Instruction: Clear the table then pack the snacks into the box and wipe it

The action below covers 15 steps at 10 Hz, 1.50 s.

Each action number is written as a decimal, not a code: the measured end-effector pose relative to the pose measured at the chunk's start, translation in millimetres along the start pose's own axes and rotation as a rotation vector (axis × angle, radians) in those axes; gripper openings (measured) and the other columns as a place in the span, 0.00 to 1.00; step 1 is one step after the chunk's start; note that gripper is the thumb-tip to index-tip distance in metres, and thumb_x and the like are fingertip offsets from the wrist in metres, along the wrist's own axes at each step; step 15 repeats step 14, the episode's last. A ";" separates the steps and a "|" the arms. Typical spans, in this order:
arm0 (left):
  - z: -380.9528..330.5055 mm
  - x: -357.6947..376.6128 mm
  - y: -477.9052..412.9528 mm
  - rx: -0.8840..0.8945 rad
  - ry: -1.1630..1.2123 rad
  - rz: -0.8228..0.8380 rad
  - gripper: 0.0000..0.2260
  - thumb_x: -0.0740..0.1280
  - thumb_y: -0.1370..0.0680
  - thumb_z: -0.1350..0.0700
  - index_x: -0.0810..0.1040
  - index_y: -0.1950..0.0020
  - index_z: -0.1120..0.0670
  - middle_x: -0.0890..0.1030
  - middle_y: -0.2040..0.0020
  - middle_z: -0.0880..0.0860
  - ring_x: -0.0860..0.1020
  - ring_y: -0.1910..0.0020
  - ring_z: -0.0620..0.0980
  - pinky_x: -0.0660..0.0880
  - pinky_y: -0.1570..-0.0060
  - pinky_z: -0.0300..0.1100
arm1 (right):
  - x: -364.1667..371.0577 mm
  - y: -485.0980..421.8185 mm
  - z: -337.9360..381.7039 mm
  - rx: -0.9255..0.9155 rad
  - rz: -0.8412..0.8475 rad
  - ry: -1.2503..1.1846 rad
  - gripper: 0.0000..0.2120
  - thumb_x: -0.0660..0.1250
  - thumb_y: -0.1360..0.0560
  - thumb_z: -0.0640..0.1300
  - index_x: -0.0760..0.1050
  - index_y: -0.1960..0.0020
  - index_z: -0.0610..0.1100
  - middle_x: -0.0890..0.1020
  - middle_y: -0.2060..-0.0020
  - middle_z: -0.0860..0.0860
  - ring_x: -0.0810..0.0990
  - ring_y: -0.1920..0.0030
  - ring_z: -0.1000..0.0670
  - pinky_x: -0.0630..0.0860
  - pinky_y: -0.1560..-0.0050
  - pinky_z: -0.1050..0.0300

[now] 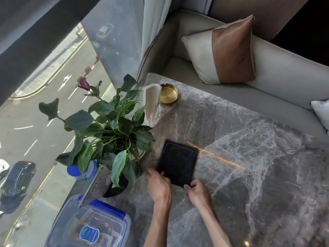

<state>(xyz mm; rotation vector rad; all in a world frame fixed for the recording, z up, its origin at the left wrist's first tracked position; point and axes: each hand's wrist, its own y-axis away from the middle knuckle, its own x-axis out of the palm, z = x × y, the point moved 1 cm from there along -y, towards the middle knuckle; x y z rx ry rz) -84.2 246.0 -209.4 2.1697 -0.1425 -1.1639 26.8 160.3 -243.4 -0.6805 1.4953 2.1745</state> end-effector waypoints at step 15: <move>23.1 15.9 86.6 0.627 -0.778 0.080 0.26 0.57 0.20 0.54 0.55 0.23 0.50 0.60 0.24 0.58 0.57 0.24 0.63 0.58 0.30 0.64 | -99.6 43.4 -89.9 -0.532 -0.196 0.450 0.27 0.58 0.21 0.56 0.60 0.24 0.51 0.68 0.27 0.50 0.66 0.28 0.46 0.64 0.29 0.52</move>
